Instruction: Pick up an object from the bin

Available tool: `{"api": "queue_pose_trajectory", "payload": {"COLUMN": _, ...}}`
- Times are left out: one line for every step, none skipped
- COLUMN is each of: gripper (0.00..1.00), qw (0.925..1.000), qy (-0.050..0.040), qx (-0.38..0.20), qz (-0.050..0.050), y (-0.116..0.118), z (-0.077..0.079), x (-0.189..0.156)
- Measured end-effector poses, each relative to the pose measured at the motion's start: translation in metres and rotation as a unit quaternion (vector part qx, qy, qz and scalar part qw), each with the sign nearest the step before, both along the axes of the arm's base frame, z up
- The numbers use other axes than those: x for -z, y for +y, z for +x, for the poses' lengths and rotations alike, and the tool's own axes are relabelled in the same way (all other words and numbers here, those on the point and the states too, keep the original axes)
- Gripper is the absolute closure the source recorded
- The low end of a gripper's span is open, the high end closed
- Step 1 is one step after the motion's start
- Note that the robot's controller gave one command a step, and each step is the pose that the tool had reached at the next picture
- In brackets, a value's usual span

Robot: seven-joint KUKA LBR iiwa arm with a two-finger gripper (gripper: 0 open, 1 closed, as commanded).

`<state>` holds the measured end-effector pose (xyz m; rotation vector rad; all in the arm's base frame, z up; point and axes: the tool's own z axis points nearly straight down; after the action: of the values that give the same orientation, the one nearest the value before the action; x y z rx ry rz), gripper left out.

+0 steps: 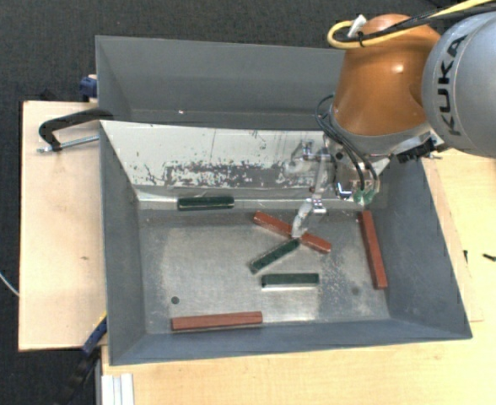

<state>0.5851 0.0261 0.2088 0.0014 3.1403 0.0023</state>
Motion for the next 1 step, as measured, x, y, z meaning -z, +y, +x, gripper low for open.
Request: {"api": "queue_pose_trajectory", "payload": {"gripper": 0.0, "qw": 1.0, "qy": 0.0, "qx": 0.0, "qz": 0.0, "y": 0.0, "z": 0.0, "x": 0.0}}
